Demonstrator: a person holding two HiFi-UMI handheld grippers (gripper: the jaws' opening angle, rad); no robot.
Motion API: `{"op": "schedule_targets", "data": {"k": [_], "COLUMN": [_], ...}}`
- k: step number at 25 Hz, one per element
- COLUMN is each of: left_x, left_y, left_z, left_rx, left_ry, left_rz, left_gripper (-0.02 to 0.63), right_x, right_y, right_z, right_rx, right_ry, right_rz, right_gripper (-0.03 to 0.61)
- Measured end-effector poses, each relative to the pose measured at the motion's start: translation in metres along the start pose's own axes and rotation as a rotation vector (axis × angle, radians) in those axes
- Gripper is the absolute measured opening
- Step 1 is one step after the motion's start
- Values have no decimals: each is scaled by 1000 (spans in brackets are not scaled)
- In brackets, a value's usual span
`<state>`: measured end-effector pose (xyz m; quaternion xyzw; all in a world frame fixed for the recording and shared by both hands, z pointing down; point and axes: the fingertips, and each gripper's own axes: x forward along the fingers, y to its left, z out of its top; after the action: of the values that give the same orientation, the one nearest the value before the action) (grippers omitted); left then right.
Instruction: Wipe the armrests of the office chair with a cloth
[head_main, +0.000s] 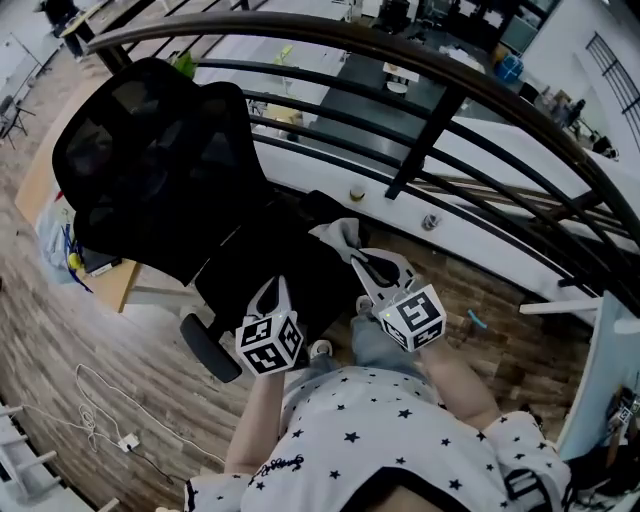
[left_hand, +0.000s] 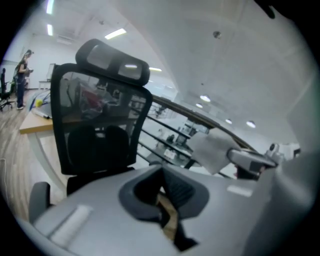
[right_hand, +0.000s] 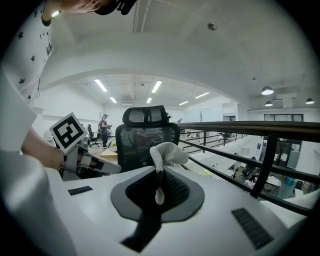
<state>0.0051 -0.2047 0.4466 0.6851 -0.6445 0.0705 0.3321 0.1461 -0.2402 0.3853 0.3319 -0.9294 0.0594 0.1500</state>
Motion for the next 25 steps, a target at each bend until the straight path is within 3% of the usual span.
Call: {"op": "schedule_targets", "data": {"k": [12, 25], "left_x": [24, 52], "left_y": [-18, -36], "left_z": [6, -11], "left_rx": [-120, -217], "left_ry": [-67, -67], "left_rz": [157, 268], "left_gripper": [5, 5], "right_x": [24, 62], "right_y": [-46, -92], "right_z": [6, -5], "right_rx": [-59, -94], "right_ry": [13, 43], "right_rz": [190, 320], "right_gripper": [28, 28]}}
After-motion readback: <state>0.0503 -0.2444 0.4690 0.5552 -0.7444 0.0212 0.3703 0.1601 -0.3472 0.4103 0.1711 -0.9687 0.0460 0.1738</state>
